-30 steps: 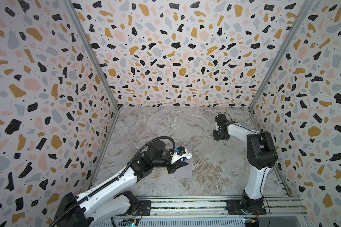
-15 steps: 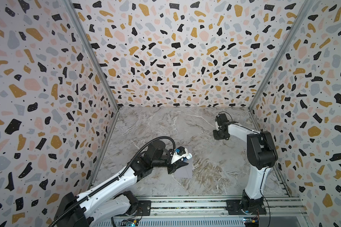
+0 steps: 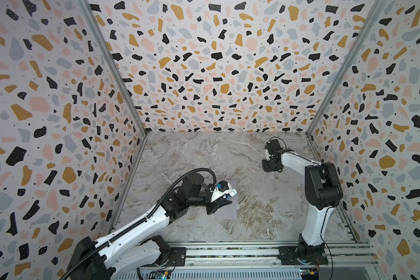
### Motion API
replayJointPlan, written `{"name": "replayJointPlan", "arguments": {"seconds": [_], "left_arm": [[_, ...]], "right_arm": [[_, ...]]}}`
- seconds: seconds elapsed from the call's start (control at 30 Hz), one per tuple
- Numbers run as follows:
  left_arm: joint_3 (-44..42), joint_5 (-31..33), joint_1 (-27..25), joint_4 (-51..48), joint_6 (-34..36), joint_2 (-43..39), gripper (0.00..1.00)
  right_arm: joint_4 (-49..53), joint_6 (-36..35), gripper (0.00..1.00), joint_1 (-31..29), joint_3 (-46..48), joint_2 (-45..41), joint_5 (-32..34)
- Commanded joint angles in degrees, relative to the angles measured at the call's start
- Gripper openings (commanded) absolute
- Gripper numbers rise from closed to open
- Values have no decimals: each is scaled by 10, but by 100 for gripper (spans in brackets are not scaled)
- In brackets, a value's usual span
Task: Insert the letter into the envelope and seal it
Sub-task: 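Lift the cap with the right gripper and carry it toward the left gripper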
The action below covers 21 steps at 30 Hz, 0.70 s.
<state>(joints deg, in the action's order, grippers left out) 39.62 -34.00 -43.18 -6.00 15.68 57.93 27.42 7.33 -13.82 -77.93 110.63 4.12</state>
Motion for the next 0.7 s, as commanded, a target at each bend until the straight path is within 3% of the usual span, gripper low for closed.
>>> {"name": "replayJointPlan", "arguments": {"seconds": [0.0, 0.33, 0.67], "left_arm": [[2, -5, 2, 10, 5, -1, 6], [1, -9, 2, 12, 5, 1, 6], [2, -12, 2, 12, 4, 3, 6]], "right_arm": [[21, 2, 18, 0, -15, -85, -34], [56, 19, 17, -21, 4, -271, -199], [87, 33, 18, -106, 19, -392, -334]]}}
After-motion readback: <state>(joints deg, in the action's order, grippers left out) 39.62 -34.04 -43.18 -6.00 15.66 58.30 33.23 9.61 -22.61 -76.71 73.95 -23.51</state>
